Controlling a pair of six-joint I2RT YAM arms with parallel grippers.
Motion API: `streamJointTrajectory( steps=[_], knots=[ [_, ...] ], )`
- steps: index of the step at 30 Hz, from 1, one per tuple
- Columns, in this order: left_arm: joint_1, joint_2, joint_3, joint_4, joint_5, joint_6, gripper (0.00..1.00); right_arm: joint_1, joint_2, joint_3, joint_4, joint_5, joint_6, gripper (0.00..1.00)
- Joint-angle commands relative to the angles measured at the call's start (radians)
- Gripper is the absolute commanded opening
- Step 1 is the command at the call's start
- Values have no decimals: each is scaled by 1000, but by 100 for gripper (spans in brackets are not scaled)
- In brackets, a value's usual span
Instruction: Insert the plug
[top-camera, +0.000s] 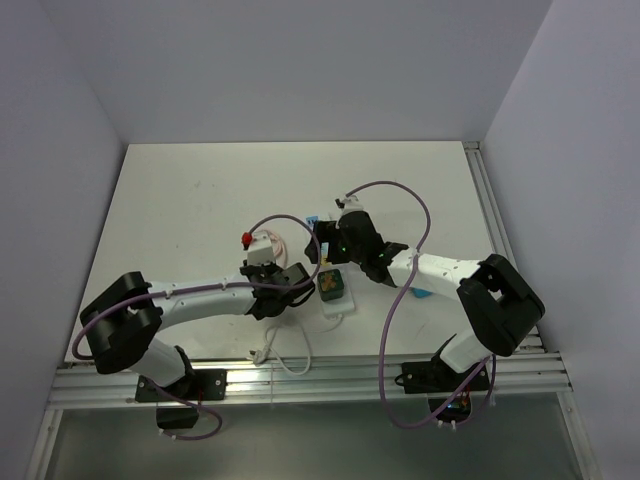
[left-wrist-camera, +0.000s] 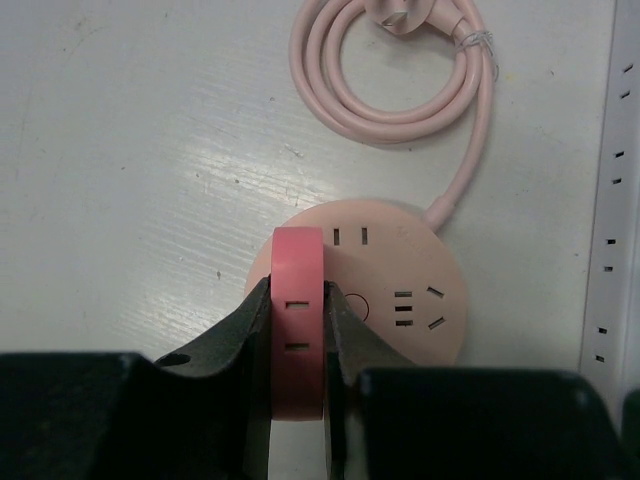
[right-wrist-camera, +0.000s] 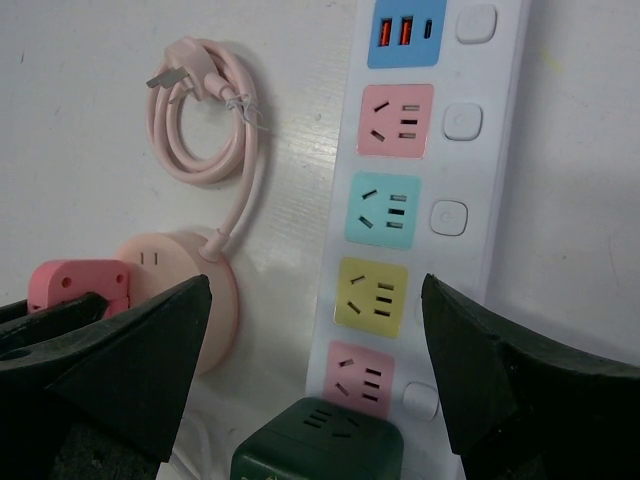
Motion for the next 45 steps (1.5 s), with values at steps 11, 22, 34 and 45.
streamJointTrajectory(
  steps=[11,22,34,45],
  knots=[
    [-15,106,-34,-5,200,-37,0,-16,-27,-8,30,-1,7,92],
    [-3,75,-107,89,230,5,0,-18,-22,-9,33,-5,7,92],
    [-4,65,-54,57,201,40,25,-26,-27,-11,35,-10,13,92],
    [14,19,-22,-24,154,35,59,-32,-27,-13,36,-10,13,92]
  ],
)
